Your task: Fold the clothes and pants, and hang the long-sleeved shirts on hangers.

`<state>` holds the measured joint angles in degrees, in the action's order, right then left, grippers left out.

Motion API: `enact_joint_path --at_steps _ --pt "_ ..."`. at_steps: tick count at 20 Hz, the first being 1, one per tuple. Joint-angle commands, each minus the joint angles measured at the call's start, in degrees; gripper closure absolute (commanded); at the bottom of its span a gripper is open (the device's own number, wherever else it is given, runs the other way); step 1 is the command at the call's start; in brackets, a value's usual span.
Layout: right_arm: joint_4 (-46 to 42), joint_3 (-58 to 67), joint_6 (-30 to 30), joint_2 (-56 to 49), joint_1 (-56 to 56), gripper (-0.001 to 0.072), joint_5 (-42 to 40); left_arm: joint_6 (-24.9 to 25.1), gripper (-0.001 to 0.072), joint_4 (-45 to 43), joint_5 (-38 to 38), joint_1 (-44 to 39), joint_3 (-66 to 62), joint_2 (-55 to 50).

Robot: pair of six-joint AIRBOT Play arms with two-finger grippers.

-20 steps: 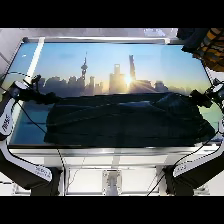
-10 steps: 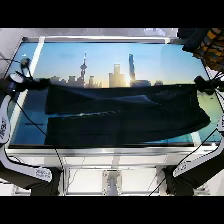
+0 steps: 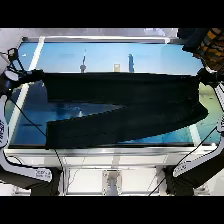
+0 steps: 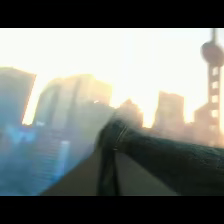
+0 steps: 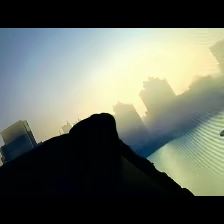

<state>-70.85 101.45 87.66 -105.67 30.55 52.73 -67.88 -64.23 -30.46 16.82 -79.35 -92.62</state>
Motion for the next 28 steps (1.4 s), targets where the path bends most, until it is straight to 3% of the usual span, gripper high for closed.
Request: enact_joint_path --at_steps 1,4,6,8,10,14,18,21,22,25,28 --pt "0.11 0.2 0.04 -1.11 -1.86 0.0568 -0.42 -1.4 0.056 3.13 0.83 -0.07 -0.04 -3.3" --pt "0.11 0.2 0.22 -1.77 -3.98 0.0564 -3.06 -1.38 0.0547 5.14 3.48 -0.46 -0.04 -5.03" --pt "-0.07 0.2 0.22 -1.81 -4.92 0.0468 -3.93 -1.16 0.0533 5.11 3.91 -0.81 -0.07 -5.07" --pt "-1.16 0.2 0.42 -1.81 -4.83 0.0459 -1.99 -1.16 0.0532 5.05 2.71 -0.66 -0.09 -4.2" --pt "-4.09 0.2 1.22 -1.6 -3.91 0.038 2.21 -1.2 0.0386 4.66 0.2 0.46 -0.09 -2.43" --pt "-10.45 0.2 1.11 -1.4 -0.81 0.0379 16.55 -1.2 0.0347 2.47 -17.49 4.81 -0.09 0.28" --pt "-13.66 0.11 -1.86 -0.57 1.2 0.0379 26.38 -3.89 0.0328 -7.93 -39.82 7.58 0.72 0.92" --pt "-14.01 -2.12 -3.3 2.54 1.27 0.038 27.26 -3.21 0.0328 -10.8 -43.56 7.45 6.05 5.64" --pt "-14.03 -3.76 -4.11 4.11 1.27 0.0391 27.23 -2.49 0.0329 -10.8 -43.54 7.45 8.26 7.65" --pt "-14.32 -10.1 -6.01 8.7 1.27 0.0629 25.99 -1.75 0.0329 -12.79 -43.54 7.56 15.67 13.22" --pt "-14.32 -18.03 -6.47 13.64 1.27 0.0639 22.32 -0.33 0.0329 -14.69 -43.65 7.56 22.34 16.68"
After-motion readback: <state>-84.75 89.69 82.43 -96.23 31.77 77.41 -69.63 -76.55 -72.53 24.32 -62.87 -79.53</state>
